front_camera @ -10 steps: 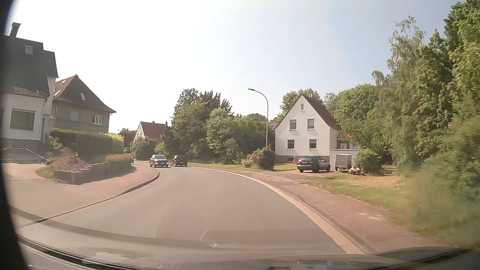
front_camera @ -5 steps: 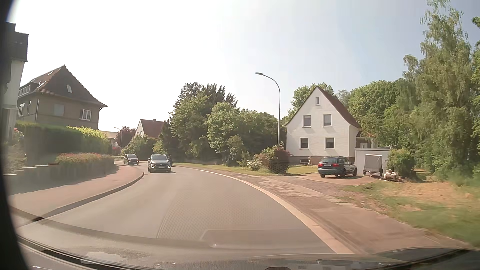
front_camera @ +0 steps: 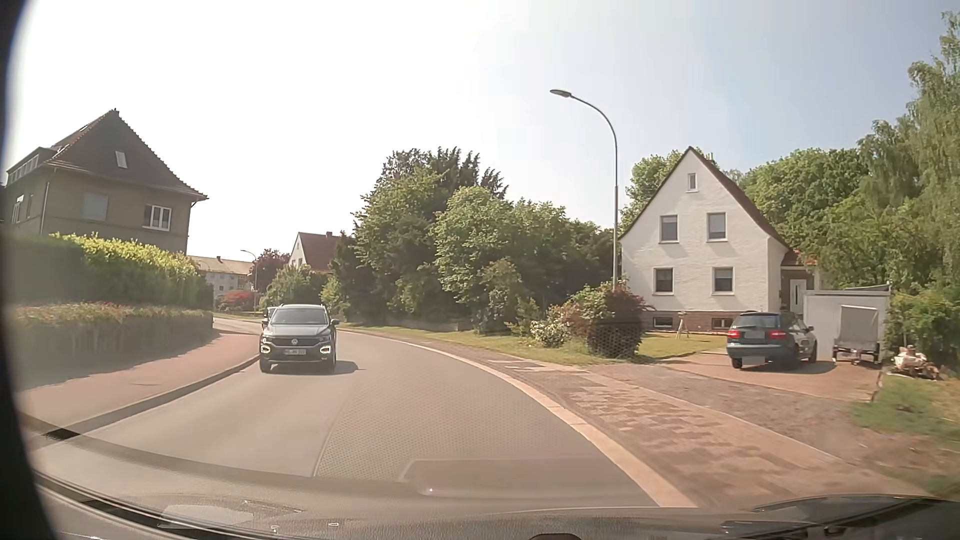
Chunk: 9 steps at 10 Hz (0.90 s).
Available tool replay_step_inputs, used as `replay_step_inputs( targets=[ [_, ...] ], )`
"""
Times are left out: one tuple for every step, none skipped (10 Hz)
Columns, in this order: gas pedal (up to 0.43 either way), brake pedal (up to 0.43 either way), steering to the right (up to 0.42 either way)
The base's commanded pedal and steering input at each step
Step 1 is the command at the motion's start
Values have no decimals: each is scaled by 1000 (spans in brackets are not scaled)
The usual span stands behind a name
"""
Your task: Follow the waypoints while adhering to traffic rules and regulations
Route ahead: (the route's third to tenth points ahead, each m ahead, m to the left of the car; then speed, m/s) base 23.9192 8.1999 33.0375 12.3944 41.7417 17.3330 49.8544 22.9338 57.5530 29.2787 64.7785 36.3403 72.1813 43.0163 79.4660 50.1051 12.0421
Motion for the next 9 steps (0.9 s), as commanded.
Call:
replay_step_inputs(
  targets=[
    [177,0,-63],
    [177,0,-67],
    [169,0,-72],
    [169,0,-76],
    [169,0,-82],
    [169,0,-85],
    [169,0,-86],
    [169,0,-88],
    [169,0,-90]
  ],
)
